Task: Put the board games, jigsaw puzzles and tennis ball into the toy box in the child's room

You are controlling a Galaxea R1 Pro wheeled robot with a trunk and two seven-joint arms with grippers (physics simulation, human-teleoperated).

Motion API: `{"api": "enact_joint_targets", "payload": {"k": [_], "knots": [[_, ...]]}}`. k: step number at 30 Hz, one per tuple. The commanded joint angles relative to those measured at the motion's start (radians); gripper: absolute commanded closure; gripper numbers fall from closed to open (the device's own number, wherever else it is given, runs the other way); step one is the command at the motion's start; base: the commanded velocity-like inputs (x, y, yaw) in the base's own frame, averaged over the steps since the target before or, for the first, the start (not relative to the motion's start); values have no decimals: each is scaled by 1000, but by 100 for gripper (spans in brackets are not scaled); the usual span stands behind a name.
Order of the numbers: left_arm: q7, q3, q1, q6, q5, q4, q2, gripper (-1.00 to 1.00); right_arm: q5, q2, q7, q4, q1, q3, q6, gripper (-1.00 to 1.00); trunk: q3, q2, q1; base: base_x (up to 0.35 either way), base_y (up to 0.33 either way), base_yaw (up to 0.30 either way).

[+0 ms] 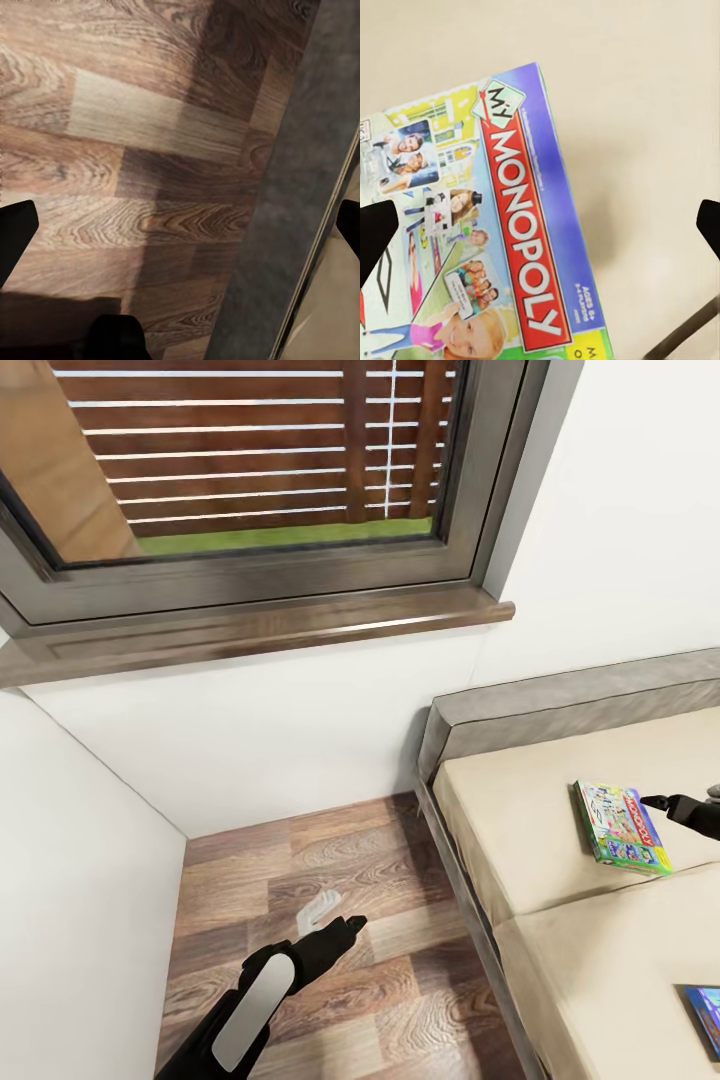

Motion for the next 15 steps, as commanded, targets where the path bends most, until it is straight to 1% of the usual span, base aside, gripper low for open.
{"api": "enact_joint_targets", "payload": {"k": [1, 15], "knots": [[10, -1, -1, 1, 9, -2, 1, -100, -4, 1, 0, 0, -1, -4, 8, -100, -1, 0, 0, 0, 0, 4], [6, -1, -2, 1, 7, 3, 2, -100, -1, 6, -32, 12, 0, -4, 8, -100, -1, 0, 0, 0, 0, 38]]}}
